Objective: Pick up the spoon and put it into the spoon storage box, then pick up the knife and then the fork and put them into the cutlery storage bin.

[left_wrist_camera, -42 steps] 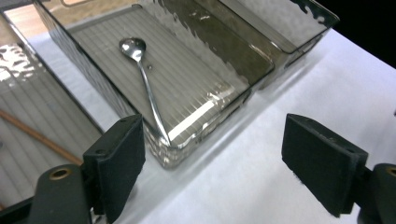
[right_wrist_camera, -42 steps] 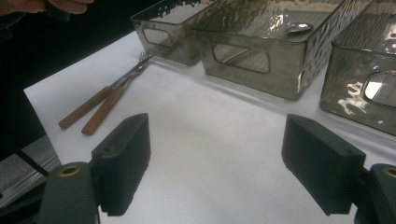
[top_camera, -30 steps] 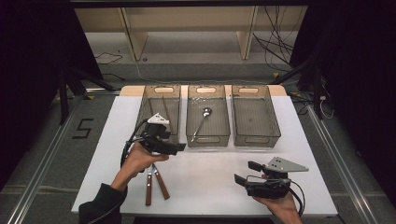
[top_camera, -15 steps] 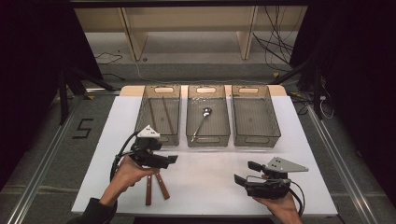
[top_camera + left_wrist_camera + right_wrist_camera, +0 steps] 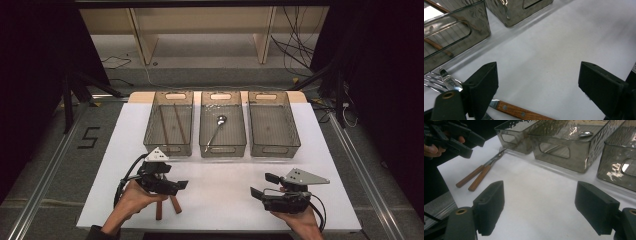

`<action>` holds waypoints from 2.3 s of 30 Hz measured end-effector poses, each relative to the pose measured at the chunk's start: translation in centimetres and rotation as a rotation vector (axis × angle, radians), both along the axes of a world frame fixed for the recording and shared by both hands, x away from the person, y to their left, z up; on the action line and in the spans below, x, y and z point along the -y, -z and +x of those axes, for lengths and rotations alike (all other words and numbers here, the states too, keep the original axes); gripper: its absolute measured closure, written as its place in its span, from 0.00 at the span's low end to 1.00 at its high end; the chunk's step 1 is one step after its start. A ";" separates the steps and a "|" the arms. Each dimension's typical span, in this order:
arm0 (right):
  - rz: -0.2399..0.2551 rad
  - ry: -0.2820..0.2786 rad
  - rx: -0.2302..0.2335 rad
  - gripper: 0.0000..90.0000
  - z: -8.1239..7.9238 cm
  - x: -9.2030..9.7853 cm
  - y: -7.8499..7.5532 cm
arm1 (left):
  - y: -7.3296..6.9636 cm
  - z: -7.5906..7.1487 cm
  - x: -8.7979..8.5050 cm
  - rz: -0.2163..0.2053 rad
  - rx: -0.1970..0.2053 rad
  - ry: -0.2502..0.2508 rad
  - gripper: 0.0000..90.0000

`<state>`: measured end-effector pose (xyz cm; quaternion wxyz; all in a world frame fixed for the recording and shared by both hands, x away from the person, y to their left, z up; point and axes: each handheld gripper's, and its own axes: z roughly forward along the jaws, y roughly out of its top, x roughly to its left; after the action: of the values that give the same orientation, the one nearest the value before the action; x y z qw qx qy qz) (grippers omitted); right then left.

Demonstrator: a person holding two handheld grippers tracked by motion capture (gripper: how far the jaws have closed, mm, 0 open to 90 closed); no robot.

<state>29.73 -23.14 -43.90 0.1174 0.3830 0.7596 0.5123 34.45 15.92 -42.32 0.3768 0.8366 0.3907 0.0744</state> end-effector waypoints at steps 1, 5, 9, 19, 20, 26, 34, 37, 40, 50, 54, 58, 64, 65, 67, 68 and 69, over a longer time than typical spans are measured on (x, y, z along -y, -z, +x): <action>0.000 0.000 -0.001 0.27 0.0 0.0 0.0 | 0.2 -0.2 0.0 0.005 0.000 -0.002 0.17; 0.001 0.001 -0.003 0.27 0.0 0.0 0.0 | 0.8 -0.6 -0.1 0.013 -0.009 0.002 0.19; 0.003 0.001 -0.008 0.27 0.0 0.0 0.1 | 1.5 -1.1 -0.3 0.021 -0.018 0.009 0.23; 0.007 0.005 -0.010 0.27 0.0 0.3 0.2 | 2.3 -2.1 -0.4 0.037 -0.016 0.034 0.34; 0.007 0.006 -0.011 0.27 0.0 0.3 0.2 | 2.5 -2.2 -0.4 0.038 -0.018 0.037 0.35; 0.010 0.013 -0.009 0.27 0.0 0.4 0.2 | 2.9 -2.8 -0.4 0.068 -0.020 0.050 0.40; 0.007 0.014 -0.012 0.27 -0.1 0.3 0.2 | 3.3 -3.4 -0.8 0.089 -0.023 0.053 0.54; 0.008 0.014 -0.011 0.27 -0.1 0.3 0.2 | 3.5 -3.7 -0.9 0.102 -0.027 0.061 0.60; 0.008 0.014 -0.012 0.27 -0.1 0.3 0.2 | 3.7 -3.9 -1.0 0.124 -0.031 0.070 0.70; 0.008 0.013 -0.013 0.27 -0.1 0.3 0.2 | 4.6 -4.2 -1.5 0.180 -0.068 0.082 0.97; 0.008 0.014 -0.014 0.27 -0.1 0.3 0.2 | 4.8 -4.2 -1.7 0.185 -0.087 0.080 0.98; 0.007 0.012 -0.015 0.27 0.0 0.3 0.2 | 5.0 -4.2 -1.7 0.199 -0.104 0.087 0.98; 0.007 0.010 -0.010 0.27 0.0 0.3 0.2 | 5.2 -4.2 -1.8 0.236 -0.121 0.086 0.98; 0.006 0.010 -0.010 0.27 0.0 0.3 0.2 | 5.2 -4.2 -1.9 0.238 -0.125 0.085 0.98; 0.007 0.011 -0.011 0.27 0.0 0.3 0.2 | 5.2 -4.1 -2.0 0.242 -0.128 0.083 0.98; 0.007 0.011 -0.012 0.27 0.0 0.4 0.2 | 5.2 -4.2 -2.1 0.240 -0.131 0.080 0.98; 0.006 0.012 -0.013 0.28 0.0 0.4 0.2 | 5.1 -4.2 -2.1 0.245 -0.130 0.079 0.98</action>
<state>29.69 -23.51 -44.10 0.1146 0.3913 0.7563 0.5116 30.28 18.05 -47.44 0.2481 0.8942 0.3690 0.0522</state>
